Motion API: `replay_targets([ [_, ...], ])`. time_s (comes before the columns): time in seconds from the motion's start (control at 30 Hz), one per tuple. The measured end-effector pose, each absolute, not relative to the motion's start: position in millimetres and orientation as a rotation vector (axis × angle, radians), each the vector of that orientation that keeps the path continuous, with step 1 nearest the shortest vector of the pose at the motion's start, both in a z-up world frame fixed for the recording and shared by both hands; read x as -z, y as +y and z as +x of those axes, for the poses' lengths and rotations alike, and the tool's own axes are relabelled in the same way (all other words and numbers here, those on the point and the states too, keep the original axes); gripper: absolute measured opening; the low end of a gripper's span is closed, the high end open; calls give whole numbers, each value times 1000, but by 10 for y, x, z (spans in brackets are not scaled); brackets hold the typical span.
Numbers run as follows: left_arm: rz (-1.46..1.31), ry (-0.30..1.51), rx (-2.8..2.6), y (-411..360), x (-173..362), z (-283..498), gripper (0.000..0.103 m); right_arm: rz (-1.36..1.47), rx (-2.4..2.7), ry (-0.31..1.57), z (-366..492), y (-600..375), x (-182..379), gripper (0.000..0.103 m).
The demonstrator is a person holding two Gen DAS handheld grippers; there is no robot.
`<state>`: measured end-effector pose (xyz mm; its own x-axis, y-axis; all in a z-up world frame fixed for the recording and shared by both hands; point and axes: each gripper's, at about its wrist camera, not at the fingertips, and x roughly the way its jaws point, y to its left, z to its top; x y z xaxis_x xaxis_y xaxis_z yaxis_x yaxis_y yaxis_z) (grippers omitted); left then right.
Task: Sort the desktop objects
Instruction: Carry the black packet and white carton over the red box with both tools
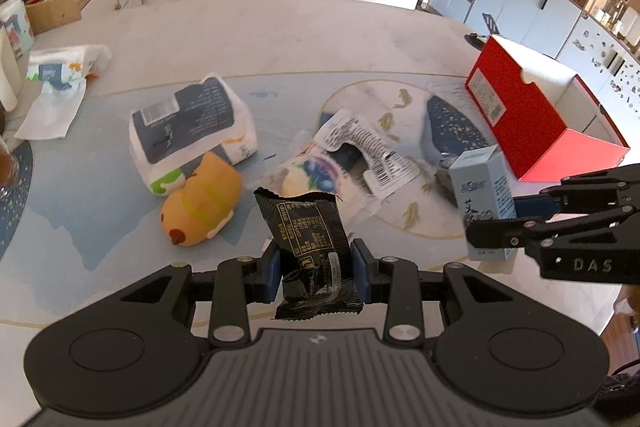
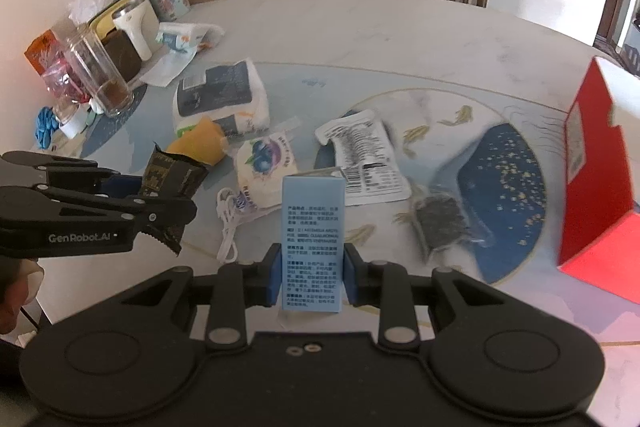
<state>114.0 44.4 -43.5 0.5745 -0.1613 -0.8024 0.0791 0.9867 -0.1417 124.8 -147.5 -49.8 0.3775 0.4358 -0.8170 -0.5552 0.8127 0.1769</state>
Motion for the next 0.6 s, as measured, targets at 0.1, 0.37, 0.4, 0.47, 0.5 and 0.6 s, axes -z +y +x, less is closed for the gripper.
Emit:
replay_targets([
  [0.1,-69,929,149,368,366,1123,34,-123,-624,989,1256,-1600,422,29],
  [0.37,-50,902,180,169,194,1156,34,-86,-560,930,1306,-2002,175,29],
  [0.4,-48,900,184,140,181,1161,34,-81,-552,923,1315,-2054,146,29],
  [0.47,-45,898,193,83,156,1175,34,-74,-540,918,1340,-2140,108,29],
  [0.5,-43,898,198,47,144,1183,34,-70,-533,915,1350,-2184,90,29],
  [0.6,-39,895,213,-61,110,1218,34,-63,-523,915,1370,-2301,58,29],
])
